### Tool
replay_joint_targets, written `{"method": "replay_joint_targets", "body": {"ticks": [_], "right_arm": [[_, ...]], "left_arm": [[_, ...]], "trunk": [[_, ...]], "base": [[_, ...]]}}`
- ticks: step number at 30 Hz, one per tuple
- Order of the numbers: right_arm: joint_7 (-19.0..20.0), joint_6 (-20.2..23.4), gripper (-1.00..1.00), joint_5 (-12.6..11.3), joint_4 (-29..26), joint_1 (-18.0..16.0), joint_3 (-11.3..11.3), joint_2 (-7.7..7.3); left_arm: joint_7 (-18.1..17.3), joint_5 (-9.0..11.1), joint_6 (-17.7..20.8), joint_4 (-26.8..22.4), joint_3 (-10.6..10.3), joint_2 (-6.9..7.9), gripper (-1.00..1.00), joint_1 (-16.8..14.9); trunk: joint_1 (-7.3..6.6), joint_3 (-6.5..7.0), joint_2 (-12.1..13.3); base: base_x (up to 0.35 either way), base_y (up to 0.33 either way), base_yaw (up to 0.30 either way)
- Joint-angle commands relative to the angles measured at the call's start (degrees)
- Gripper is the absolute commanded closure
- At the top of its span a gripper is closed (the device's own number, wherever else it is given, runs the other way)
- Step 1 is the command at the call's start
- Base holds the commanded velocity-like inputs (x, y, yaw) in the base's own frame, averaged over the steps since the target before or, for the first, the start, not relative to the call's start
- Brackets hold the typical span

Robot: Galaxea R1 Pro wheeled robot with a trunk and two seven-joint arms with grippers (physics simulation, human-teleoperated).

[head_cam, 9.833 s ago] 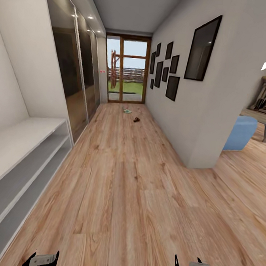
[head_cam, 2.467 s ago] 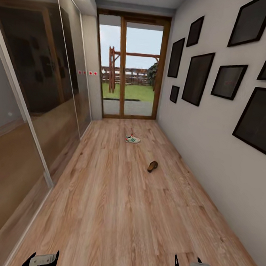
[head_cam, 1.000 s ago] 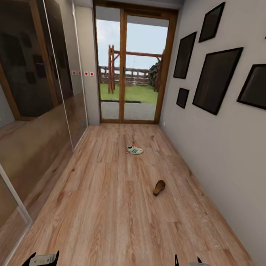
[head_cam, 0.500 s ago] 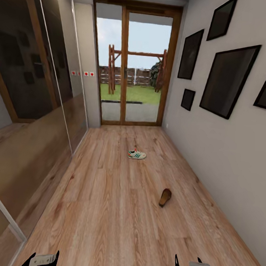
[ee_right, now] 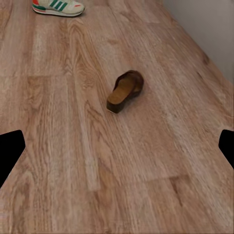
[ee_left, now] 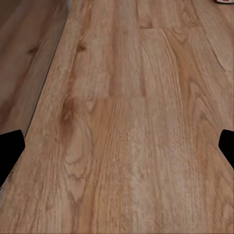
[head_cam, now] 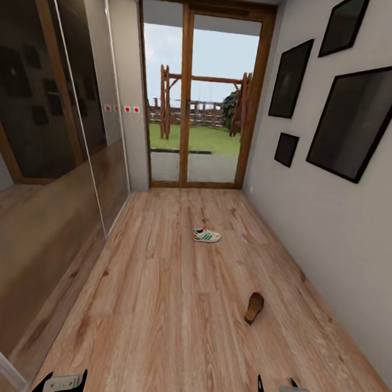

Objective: Pick up the two gym shoes and the two sandals from the corridor floor and place them onto the hallstand (shoe rack) in the corridor, making sure they are on the rack and not on the floor. Arrange them so the two gym shoes are next to each other and the two sandals are next to each other.

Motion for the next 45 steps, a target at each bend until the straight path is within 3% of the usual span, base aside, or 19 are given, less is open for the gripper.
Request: {"method": "replay_joint_targets", "body": {"ticks": [1,12,22,45], "right_arm": [[-0.5,-0.1,-1.0,0.2,0.0,0.0,0.2,-0.01],[-0.4,-0.1,-1.0,0.3,0.0,0.0,0.2,-0.01],[-0.4,-0.1,-1.0,0.3,0.0,0.0,0.2,-0.01],[-0.4,-0.1,-1.0,0.3,0.0,0.0,0.2,-0.01]], "left_arm": [[-0.3,-0.6,-0.2,0.0,0.5,-0.04,-1.0,-0.1],[-0.3,-0.6,-0.2,0.0,0.5,-0.04,-1.0,-0.1],[-0.3,-0.6,-0.2,0.0,0.5,-0.04,-1.0,-0.1],[-0.3,-0.6,-0.2,0.0,0.5,-0.04,-1.0,-0.1]], "trunk": [[0.03,-0.05,0.0],[0.03,-0.05,0.0],[0.03,-0.05,0.0],[0.03,-0.05,0.0]], "base": [[0.331,0.148,0.0],[0.327,0.169,-0.001],[0.294,0.083,-0.204],[0.018,0.001,-0.267]]}}
